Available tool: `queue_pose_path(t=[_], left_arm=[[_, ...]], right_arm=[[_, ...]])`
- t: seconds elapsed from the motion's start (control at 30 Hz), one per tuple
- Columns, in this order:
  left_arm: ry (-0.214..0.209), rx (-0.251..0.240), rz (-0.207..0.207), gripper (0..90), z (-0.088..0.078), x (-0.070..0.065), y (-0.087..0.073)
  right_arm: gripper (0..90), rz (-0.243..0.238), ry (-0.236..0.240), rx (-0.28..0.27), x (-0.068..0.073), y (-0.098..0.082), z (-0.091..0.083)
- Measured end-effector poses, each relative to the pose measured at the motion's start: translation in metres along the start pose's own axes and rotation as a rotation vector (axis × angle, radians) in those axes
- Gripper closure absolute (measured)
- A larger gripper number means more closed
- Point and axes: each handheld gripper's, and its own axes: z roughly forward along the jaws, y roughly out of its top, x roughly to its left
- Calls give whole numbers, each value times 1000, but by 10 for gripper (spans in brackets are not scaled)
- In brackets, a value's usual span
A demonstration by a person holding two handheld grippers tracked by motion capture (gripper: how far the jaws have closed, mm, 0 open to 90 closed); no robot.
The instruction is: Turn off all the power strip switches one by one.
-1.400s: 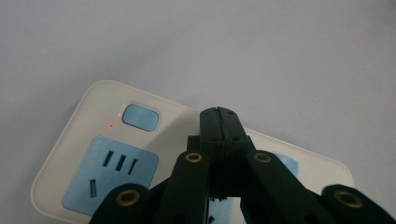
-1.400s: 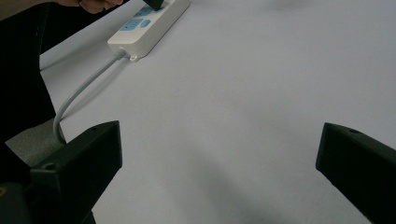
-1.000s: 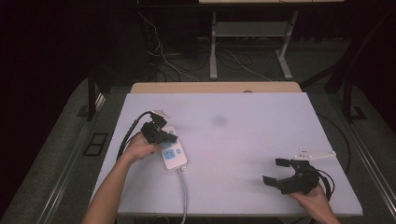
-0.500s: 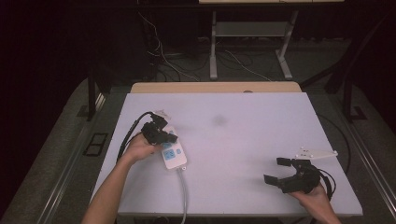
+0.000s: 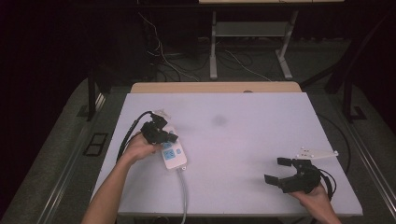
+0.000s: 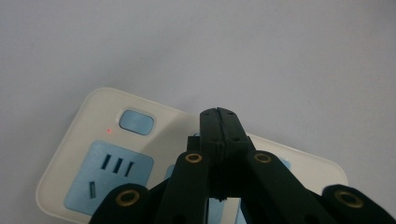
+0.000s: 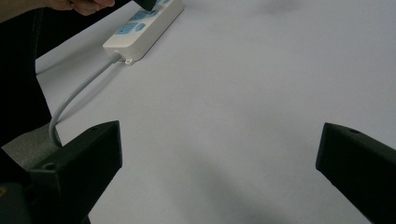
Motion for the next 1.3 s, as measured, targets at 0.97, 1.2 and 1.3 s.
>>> queue_pose_path(t=[0.97,1.2,1.3], left_arm=[[63,-92,-15,892,-26,23,15],[69,-80,-27,892,-20,29,14],[66,-72,-26,891,-16,30,14]], right_arm=[[3,14,-8,-1,-2,-1,1],[3,17,-11,-4,-3,-1,0],[3,17,-10,-2,-3,-1,0]])
